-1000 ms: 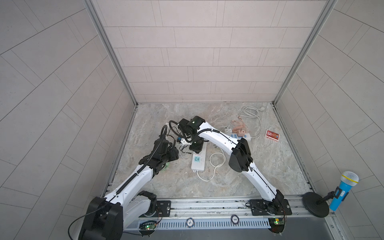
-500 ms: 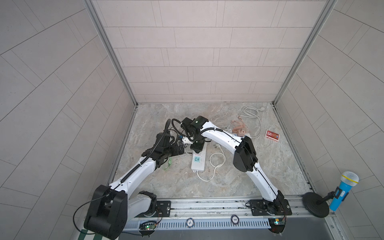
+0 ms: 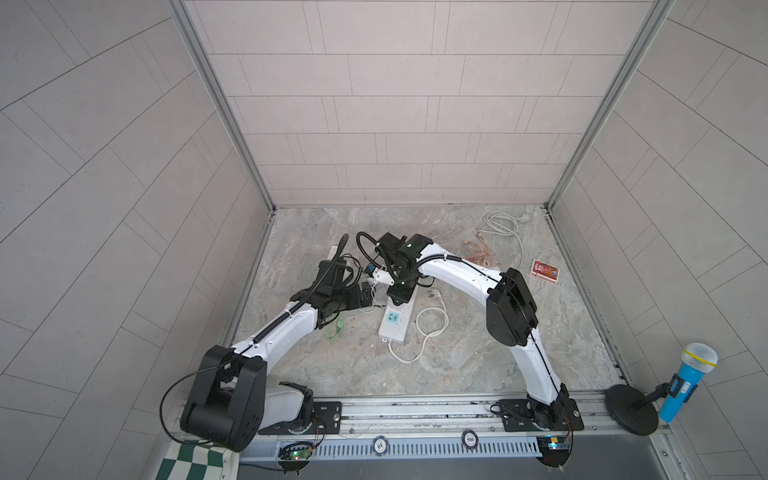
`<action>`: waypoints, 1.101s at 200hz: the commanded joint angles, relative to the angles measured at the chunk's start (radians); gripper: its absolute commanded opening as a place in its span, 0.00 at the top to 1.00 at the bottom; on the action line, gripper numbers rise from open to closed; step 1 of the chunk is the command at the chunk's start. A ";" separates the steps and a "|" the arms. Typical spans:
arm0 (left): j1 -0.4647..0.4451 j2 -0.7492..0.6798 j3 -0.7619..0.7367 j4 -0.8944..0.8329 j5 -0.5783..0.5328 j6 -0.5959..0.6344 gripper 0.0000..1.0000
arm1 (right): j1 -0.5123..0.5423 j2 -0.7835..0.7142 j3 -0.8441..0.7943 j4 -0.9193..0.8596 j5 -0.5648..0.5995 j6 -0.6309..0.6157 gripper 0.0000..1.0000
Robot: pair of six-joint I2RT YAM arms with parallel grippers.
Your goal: Insert the plug
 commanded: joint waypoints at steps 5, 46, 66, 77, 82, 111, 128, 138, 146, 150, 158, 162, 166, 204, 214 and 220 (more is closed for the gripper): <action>-0.001 -0.019 0.053 -0.088 -0.073 -0.001 0.00 | -0.012 0.166 -0.070 -0.068 0.106 0.022 1.00; 0.010 -0.015 0.066 -0.066 -0.055 -0.009 0.00 | -0.012 0.155 -0.044 -0.058 0.083 0.029 0.89; 0.015 -0.007 0.103 -0.109 -0.044 0.005 0.00 | -0.010 0.142 -0.036 -0.047 0.087 0.030 0.80; 0.014 -0.007 0.114 -0.115 -0.033 0.012 0.00 | -0.010 0.130 -0.028 -0.040 0.088 0.028 0.75; 0.017 -0.010 0.115 -0.115 -0.023 0.012 0.00 | -0.010 0.126 -0.022 -0.039 0.085 0.027 0.73; 0.018 -0.011 0.114 -0.113 -0.004 -0.006 0.00 | -0.010 0.084 0.007 -0.013 0.048 0.011 0.62; 0.022 -0.012 0.113 -0.127 -0.013 -0.010 0.00 | -0.010 0.052 0.008 0.014 0.039 0.002 0.55; 0.024 -0.016 0.112 -0.133 -0.015 -0.010 0.00 | -0.009 0.037 0.007 0.029 0.047 -0.003 0.51; 0.027 -0.021 0.113 -0.140 -0.020 -0.013 0.00 | -0.012 0.028 0.006 0.036 0.054 -0.006 0.50; 0.028 -0.023 0.112 -0.144 -0.021 -0.014 0.00 | -0.012 0.023 0.005 0.038 0.056 -0.008 0.49; 0.031 -0.032 0.109 -0.150 -0.030 -0.016 0.00 | -0.012 0.012 0.009 0.039 0.060 -0.009 0.49; 0.031 -0.037 0.107 -0.152 -0.038 -0.020 0.00 | -0.012 0.006 0.008 0.040 0.061 -0.010 0.49; 0.031 -0.041 0.105 -0.155 -0.047 -0.024 0.00 | -0.012 -0.001 0.004 0.047 0.061 -0.010 0.49; 0.046 -0.080 0.073 -0.155 -0.155 -0.068 0.00 | -0.015 -0.063 -0.030 0.087 0.051 -0.009 0.45; 0.053 -0.090 0.066 -0.150 -0.167 -0.069 0.00 | -0.015 -0.087 -0.048 0.110 0.054 -0.008 0.44; 0.056 -0.093 0.066 -0.149 -0.174 -0.069 0.00 | -0.017 -0.102 -0.059 0.123 0.053 -0.005 0.44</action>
